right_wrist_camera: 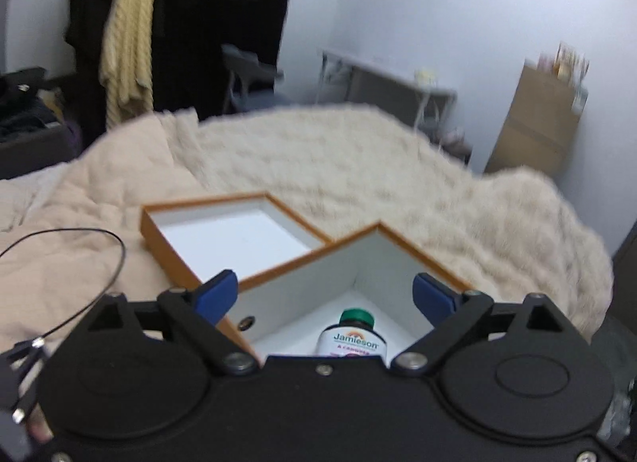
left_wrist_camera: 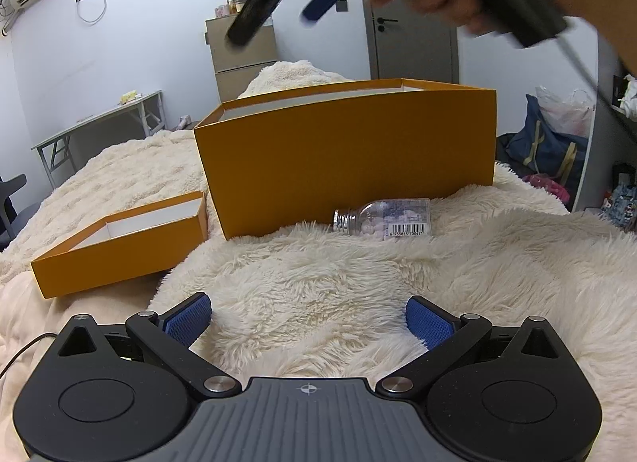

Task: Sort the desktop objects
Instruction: 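Move the right gripper back to the clear pill bottle on the blanket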

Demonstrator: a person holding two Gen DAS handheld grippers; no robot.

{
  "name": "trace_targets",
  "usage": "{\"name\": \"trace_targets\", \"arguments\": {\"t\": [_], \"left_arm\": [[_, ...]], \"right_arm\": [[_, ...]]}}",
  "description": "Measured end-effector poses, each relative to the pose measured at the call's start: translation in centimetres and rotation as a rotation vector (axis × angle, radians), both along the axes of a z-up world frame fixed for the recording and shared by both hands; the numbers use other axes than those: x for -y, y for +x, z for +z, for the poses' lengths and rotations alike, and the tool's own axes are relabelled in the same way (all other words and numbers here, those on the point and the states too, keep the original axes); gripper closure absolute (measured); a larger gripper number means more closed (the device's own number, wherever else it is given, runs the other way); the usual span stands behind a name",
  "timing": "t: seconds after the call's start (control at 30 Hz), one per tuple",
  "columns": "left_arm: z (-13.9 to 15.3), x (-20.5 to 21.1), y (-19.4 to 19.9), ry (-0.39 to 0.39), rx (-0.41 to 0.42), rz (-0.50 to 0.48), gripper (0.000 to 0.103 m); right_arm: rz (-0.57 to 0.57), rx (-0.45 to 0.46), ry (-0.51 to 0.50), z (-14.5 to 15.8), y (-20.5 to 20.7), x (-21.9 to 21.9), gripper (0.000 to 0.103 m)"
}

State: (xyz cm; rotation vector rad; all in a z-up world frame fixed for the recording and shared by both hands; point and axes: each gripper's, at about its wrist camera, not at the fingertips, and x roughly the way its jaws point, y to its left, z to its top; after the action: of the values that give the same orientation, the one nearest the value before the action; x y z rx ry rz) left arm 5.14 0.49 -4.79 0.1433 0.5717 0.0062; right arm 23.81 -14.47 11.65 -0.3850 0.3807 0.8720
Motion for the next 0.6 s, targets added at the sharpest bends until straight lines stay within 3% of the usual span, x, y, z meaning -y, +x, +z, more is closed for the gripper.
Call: {"name": "trace_targets", "arguments": {"t": [0.07, 0.4, 0.6], "left_arm": [[0.0, 0.0, 0.0, 0.001, 0.000, 0.000, 0.000], [0.0, 0.2, -0.1, 0.002, 0.001, 0.002, 0.000], [0.0, 0.1, -0.2, -0.005, 0.003, 0.001, 0.000]], "right_arm": [[0.011, 0.012, 0.039, 0.2, -1.9, 2.3, 0.000], [-0.060, 0.060, -0.013, -6.1, -8.9, 11.5, 0.000], [-0.148, -0.101, 0.118, -9.1, -5.5, 16.0, 0.001]]}}
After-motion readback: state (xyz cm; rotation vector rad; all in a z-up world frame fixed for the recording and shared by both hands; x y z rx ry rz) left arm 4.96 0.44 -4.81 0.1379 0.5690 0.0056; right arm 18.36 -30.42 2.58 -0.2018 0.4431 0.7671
